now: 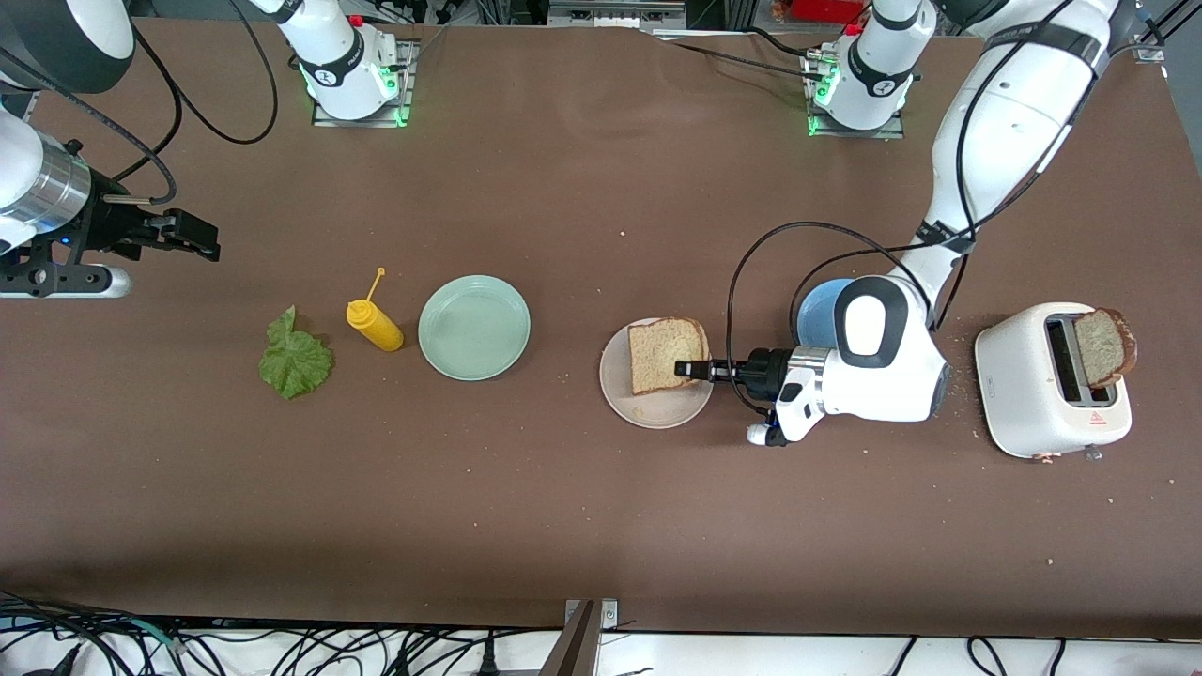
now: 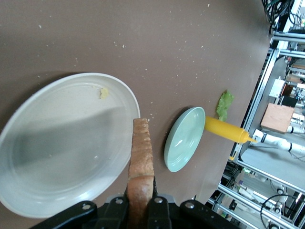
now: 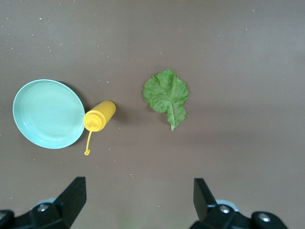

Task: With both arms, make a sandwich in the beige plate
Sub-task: 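Lift the bread slice with the left gripper and carry it to the beige plate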

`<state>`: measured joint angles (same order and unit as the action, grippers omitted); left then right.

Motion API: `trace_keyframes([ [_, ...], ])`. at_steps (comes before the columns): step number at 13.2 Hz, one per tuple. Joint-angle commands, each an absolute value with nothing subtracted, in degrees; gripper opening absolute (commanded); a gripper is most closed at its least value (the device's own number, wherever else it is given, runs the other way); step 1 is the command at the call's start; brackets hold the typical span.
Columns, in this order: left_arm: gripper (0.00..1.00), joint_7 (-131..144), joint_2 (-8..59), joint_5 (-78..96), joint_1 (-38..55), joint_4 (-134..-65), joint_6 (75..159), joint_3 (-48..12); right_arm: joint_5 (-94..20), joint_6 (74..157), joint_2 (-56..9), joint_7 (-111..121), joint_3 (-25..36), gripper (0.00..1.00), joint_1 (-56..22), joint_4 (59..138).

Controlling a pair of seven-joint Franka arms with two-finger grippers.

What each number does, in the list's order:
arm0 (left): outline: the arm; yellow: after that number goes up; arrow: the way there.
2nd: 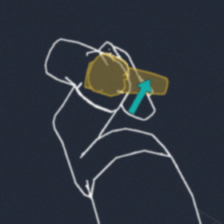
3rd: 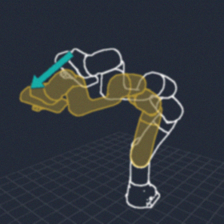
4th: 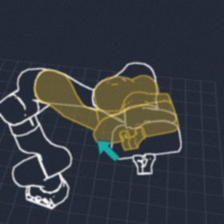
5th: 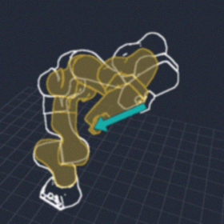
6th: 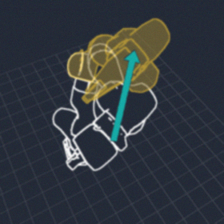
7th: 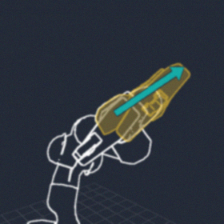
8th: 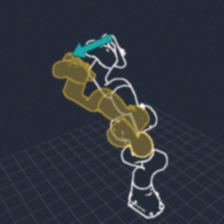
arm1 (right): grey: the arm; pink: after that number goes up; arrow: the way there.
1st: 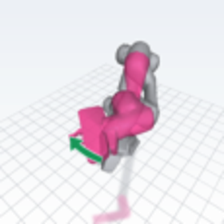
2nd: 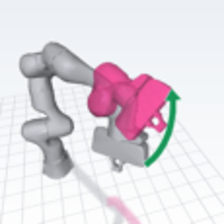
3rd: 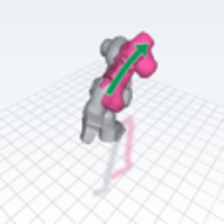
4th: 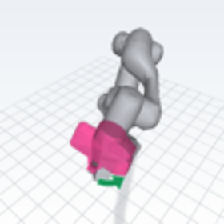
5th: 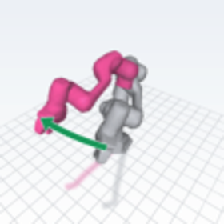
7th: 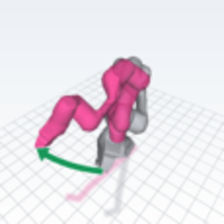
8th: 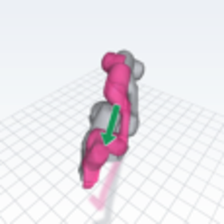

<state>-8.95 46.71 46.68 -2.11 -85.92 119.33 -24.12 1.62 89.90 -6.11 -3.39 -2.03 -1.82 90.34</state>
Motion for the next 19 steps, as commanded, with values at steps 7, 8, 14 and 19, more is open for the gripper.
trace_keyframes([
  [7, 0.42, -16.3, 51.0, 48.7, 0.8, -84.9, 125.2, -24.0, 1.8, 90.3, -5.7, -2.9, -2.0, 1.00, -1.7, 90.6],
  [8, 0.99, -17.6, 51.0, 48.2, 0.8, -84.9, 125.2, -23.9, 1.8, 90.3, -5.7, -3.0, -2.0, 1.00, -1.8, 90.6],
  [14, 1.00, -19.4, 50.2, 47.8, 0.8, -84.7, 125.2, -23.6, 1.8, 90.3, -5.7, -2.9, -2.0, 1.00, -1.7, 90.6],
  [19, 1.00, -18.5, 48.9, 36.8, 0.4, -84.6, 125.2, -23.7, 2.0, 90.3, -7.2, -2.8, -2.2, 1.00, -2.0, 90.3],
])
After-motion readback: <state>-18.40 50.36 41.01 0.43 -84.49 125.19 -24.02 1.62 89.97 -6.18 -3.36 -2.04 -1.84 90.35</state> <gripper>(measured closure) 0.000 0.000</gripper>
